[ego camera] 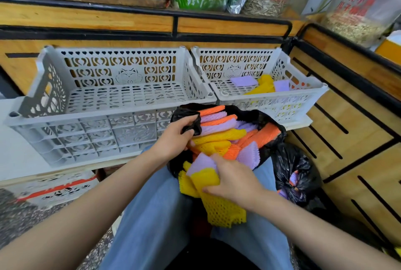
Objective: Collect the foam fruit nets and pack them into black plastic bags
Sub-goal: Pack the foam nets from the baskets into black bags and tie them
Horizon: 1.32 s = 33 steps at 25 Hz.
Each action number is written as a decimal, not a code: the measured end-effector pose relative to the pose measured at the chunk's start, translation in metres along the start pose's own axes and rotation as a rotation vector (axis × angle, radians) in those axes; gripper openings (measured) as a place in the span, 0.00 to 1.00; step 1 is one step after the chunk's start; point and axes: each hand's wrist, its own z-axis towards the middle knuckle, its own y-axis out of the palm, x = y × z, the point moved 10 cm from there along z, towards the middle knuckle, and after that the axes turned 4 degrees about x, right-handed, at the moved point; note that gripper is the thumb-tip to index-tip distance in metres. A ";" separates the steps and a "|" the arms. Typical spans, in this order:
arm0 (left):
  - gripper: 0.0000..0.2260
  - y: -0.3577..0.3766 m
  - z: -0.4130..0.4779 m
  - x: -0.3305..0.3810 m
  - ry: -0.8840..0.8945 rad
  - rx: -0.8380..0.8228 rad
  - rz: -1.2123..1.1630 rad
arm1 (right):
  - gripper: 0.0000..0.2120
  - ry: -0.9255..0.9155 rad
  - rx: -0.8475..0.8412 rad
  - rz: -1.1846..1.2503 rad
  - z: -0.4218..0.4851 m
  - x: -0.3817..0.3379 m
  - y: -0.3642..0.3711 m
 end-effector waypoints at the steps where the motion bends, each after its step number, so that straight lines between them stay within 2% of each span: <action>1: 0.19 -0.003 0.000 0.001 0.003 0.005 -0.003 | 0.30 0.030 0.041 0.133 0.000 0.007 -0.020; 2: 0.19 -0.004 0.001 0.002 0.000 0.011 -0.011 | 0.31 0.068 0.130 0.289 0.002 0.015 -0.046; 4: 0.19 -0.006 0.004 0.001 -0.015 0.022 -0.048 | 0.26 0.159 0.467 0.563 0.004 0.044 -0.106; 6: 0.19 -0.004 0.006 -0.001 -0.032 0.029 -0.112 | 0.20 0.147 0.769 0.471 0.004 0.063 -0.144; 7: 0.18 -0.003 0.007 -0.003 -0.046 0.040 -0.144 | 0.19 0.088 0.781 0.324 0.010 0.061 -0.144; 11: 0.17 -0.009 0.012 -0.001 -0.083 0.117 -0.331 | 0.21 -0.181 0.378 -0.357 0.038 0.061 -0.048; 14: 0.18 0.000 0.016 0.011 -0.018 0.068 -0.305 | 0.19 -0.054 0.216 -0.595 0.047 0.092 -0.012; 16: 0.18 0.020 0.015 0.021 0.057 -0.017 -0.190 | 0.15 0.028 0.118 -0.506 0.055 0.106 0.003; 18: 0.18 0.041 0.013 0.029 0.183 -0.087 0.015 | 0.13 0.148 0.051 -0.281 0.062 0.115 0.010; 20: 0.20 0.061 0.013 0.031 0.357 -0.145 0.276 | 0.15 0.200 0.073 -0.065 0.061 0.118 0.008; 22: 0.25 0.078 0.016 0.023 0.419 -0.207 0.482 | 0.21 0.168 0.052 0.032 0.056 0.117 0.009; 24: 0.28 0.086 0.021 0.012 0.389 -0.230 0.600 | 0.31 0.102 0.071 -0.018 0.042 0.114 -0.001; 26: 0.30 0.093 0.024 0.009 0.386 -0.245 0.649 | 0.38 0.040 0.242 -0.198 0.025 0.112 -0.029; 27: 0.30 0.096 0.024 0.009 0.392 -0.253 0.661 | 0.40 0.064 0.346 -0.320 0.016 0.117 -0.045; 28: 0.30 0.099 0.025 0.008 0.398 -0.263 0.668 | 0.40 0.167 0.433 -0.389 0.007 0.130 -0.059; 29: 0.30 0.101 0.025 0.007 0.404 -0.270 0.668 | 0.39 0.306 0.457 -0.368 -0.001 0.150 -0.066; 30: 0.29 0.103 0.027 0.006 0.405 -0.273 0.660 | 0.35 0.435 0.425 -0.230 -0.007 0.171 -0.065; 32: 0.26 0.103 0.034 0.006 0.397 -0.260 0.609 | 0.13 0.577 0.321 0.198 -0.011 0.197 -0.054; 33: 0.24 0.104 0.037 0.008 0.393 -0.249 0.563 | 0.07 0.598 0.311 0.327 -0.014 0.200 -0.059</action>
